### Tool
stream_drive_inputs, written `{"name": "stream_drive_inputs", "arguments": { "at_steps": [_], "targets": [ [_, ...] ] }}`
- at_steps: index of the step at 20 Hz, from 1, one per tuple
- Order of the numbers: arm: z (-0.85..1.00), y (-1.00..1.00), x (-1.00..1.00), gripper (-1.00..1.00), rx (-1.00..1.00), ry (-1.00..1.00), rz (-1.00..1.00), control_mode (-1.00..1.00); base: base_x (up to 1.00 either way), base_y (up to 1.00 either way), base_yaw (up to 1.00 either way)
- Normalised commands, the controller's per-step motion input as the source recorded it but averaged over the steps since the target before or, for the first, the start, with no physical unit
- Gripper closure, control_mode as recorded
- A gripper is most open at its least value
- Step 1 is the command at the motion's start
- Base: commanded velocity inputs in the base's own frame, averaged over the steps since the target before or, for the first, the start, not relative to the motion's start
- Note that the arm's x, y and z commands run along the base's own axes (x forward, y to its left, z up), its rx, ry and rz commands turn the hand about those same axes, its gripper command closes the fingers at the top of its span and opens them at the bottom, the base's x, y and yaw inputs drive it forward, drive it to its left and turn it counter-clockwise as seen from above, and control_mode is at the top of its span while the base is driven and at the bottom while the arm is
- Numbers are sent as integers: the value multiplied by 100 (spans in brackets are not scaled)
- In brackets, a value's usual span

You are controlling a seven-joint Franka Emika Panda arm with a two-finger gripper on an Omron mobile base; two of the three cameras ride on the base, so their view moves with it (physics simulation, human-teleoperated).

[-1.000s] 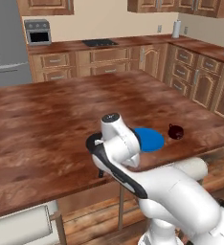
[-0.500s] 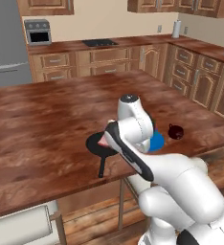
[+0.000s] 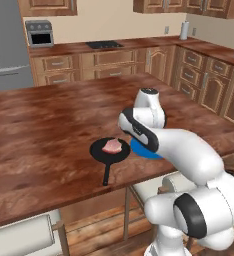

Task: Pick up the pan with the steak in it and place it on the dining table. Then place the steak on the plate.

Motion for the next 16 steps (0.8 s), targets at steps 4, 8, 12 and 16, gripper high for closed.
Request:
{"name": "stream_drive_inputs", "arguments": {
  "at_steps": [4, 8, 12, 16],
  "targets": [
    [-13, 0, 52, -100, 4, 0, 1, -100, 0, 0, 0],
    [-21, 7, 55, -100, 0, 0, 0, -100, 0, 0, 0],
    [-25, 6, 50, -100, -4, 0, 0, -100, 0, 0, 0],
    [-29, 0, 30, -100, -5, 5, 9, -100, 0, 0, 0]
  ]
}}
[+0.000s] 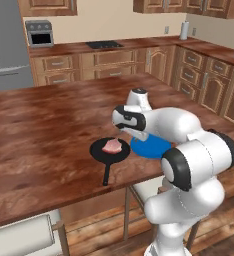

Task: Pick up the pan with the steak in it and place it on the dining table. Then place the steak on the plate.

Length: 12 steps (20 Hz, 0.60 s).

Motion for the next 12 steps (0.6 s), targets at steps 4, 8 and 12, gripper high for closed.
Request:
{"name": "stream_drive_inputs", "arguments": {
  "at_steps": [4, 8, 12],
  "targets": [
    [-27, 0, 12, -100, -3, 8, 16, -100, 0, 0, 0],
    [-17, 0, 0, -100, 0, 7, 16, -100, 0, 0, 0],
    [-8, 2, 1, -100, -1, 0, 4, -100, 0, 0, 0]
  ]
}}
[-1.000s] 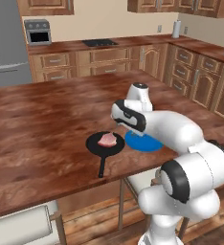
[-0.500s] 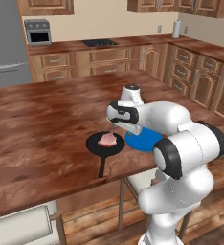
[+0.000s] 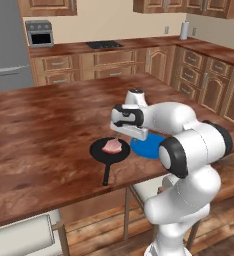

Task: Pick up the pan with the steak in it and place it on the dining table. Then place the steak on the plate.

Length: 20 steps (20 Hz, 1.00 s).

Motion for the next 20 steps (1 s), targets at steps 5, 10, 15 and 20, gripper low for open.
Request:
{"name": "stream_drive_inputs", "arguments": {
  "at_steps": [5, 10, 15, 20],
  "targets": [
    [-25, 20, 3, -100, -7, -3, 10, -100, 0, 0, 0],
    [-17, 13, 32, -100, -5, -11, 11, -100, 0, 0, 0],
    [-13, 0, 41, -100, -3, -14, 13, -100, 0, 0, 0],
    [-27, 6, 25, -100, -4, -13, 12, -100, 0, 0, 0]
  ]
}}
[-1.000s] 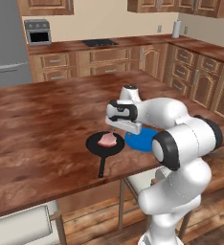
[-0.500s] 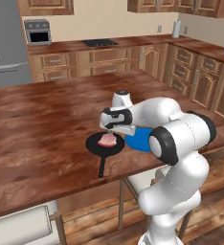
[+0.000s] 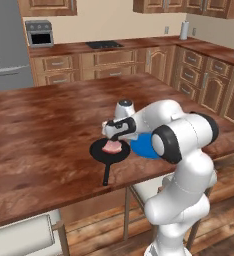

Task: Pick up the pan with the steak in it and place it on the dining table. Then place the steak on the plate.

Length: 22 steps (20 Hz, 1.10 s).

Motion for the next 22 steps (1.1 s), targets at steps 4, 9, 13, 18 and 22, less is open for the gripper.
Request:
{"name": "stream_drive_inputs", "arguments": {
  "at_steps": [4, 9, 13, 18, 22],
  "targets": [
    [-9, 4, 3, -100, 0, -2, 4, -100, 0, 0, 0],
    [-15, 0, 7, -100, 0, 1, 1, -100, 0, 0, 0],
    [-18, 5, 11, -100, 0, 0, 0, -100, 0, 0, 0],
    [-13, 8, 8, -100, 0, 0, 0, -100, 0, 0, 0],
    [-18, 2, 2, -100, 2, -1, 0, -100, 0, 0, 0]
  ]
}}
